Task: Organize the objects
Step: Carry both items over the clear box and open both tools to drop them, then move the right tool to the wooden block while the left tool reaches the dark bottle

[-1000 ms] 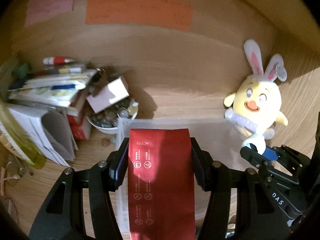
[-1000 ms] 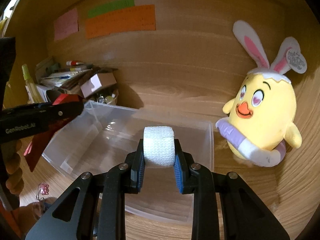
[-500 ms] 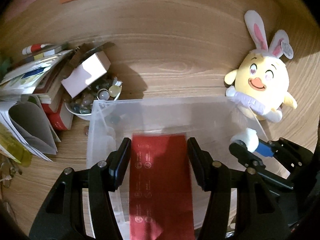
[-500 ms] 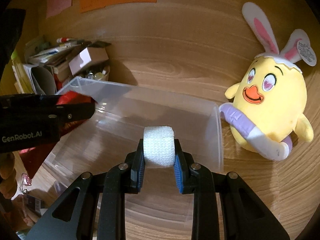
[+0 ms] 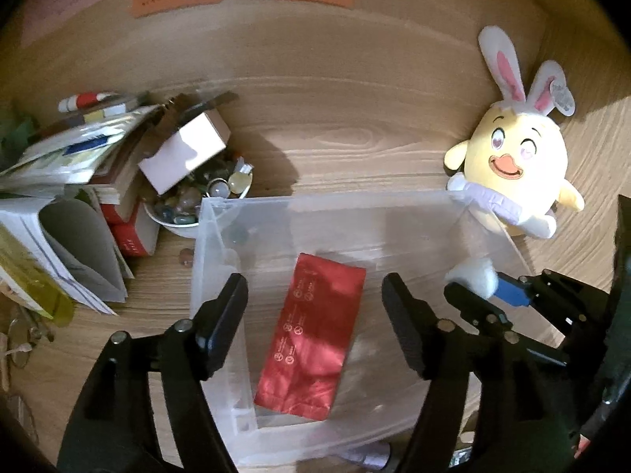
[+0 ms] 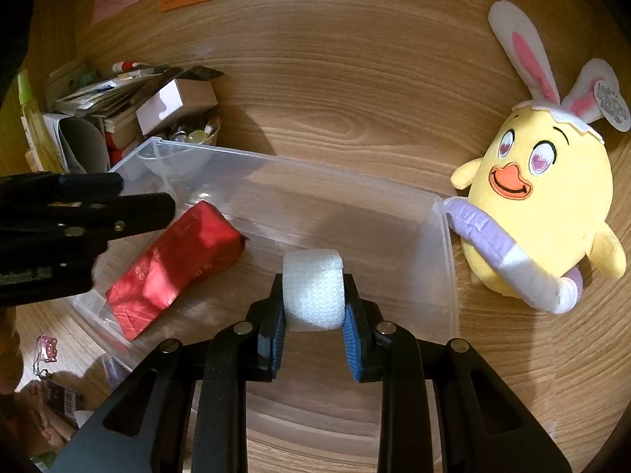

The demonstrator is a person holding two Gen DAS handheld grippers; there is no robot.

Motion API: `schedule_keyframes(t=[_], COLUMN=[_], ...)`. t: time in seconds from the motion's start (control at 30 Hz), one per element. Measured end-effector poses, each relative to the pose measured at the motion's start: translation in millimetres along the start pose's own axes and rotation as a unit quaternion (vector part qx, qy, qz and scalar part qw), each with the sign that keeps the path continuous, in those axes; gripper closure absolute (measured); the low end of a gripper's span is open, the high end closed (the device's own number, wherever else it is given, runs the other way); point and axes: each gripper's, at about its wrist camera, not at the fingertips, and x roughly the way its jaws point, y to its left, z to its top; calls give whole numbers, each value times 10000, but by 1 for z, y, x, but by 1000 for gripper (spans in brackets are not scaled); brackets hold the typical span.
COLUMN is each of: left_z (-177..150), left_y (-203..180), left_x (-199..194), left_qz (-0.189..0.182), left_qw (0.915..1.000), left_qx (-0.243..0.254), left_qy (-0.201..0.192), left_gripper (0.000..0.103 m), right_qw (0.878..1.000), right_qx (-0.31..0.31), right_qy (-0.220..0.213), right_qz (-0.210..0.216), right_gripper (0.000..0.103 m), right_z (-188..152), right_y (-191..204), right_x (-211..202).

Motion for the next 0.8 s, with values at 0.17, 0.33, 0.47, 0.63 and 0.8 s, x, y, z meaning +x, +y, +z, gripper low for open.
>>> schedule_keyframes(t=[0.17, 0.33, 0.47, 0.63, 0.8], left_z=[-2, -4, -9, -17, -29], left_y=[1, -1, -4, -6, -8], left_x=[-15, -35, -56, -83, -103], left_qz=[-23, 11, 99, 127, 123], left_qw=[9999, 9995, 9984, 9967, 9955], left_qx=[-11, 34, 135, 204, 277], left_qy=[-133, -309, -543, -781, -901], left_gripper=[28, 19, 11, 6, 3], right_qw=[10000, 9999, 9995, 9987, 9973], right_qx=[55, 34, 64, -25, -91], right_qy=[-51, -149, -299, -515, -722], right_qz=[2, -4, 22, 45, 127], right_gripper=[56, 51, 41, 33, 30], right_z=[0, 2, 4, 2, -6], right_y=[-2, -1, 0, 6, 9], right_x=[-4, -12, -25, -48, -73])
